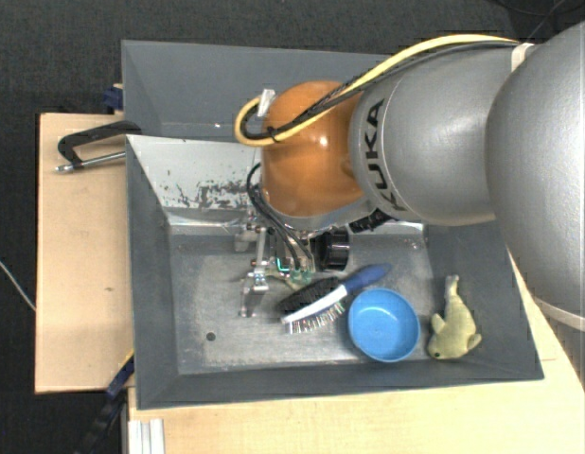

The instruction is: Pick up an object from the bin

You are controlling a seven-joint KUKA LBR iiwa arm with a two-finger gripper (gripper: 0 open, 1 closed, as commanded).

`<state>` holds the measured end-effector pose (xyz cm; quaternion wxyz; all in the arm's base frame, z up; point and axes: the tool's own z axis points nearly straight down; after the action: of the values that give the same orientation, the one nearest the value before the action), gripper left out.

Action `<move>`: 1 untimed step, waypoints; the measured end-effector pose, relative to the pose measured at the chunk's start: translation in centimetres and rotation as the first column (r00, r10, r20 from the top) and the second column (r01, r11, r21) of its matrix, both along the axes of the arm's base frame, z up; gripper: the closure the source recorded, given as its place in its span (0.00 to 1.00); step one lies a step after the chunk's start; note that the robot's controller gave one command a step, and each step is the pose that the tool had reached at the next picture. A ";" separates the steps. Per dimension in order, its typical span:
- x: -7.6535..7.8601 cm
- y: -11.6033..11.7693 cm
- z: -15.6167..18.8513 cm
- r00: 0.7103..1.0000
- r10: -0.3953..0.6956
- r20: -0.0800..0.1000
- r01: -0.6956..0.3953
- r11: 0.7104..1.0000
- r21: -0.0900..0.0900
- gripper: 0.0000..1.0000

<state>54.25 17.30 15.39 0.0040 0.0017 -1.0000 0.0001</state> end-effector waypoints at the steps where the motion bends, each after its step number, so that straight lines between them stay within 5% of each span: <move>1: -3.0 -5.8 -5.6 1.000 -0.027 -0.001 0.027 1.000 -0.003 0.00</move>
Offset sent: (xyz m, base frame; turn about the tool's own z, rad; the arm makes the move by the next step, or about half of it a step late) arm -0.0282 -0.0549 -0.0524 0.0236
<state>51.23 11.51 9.84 0.0043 -0.0118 -0.9999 0.0016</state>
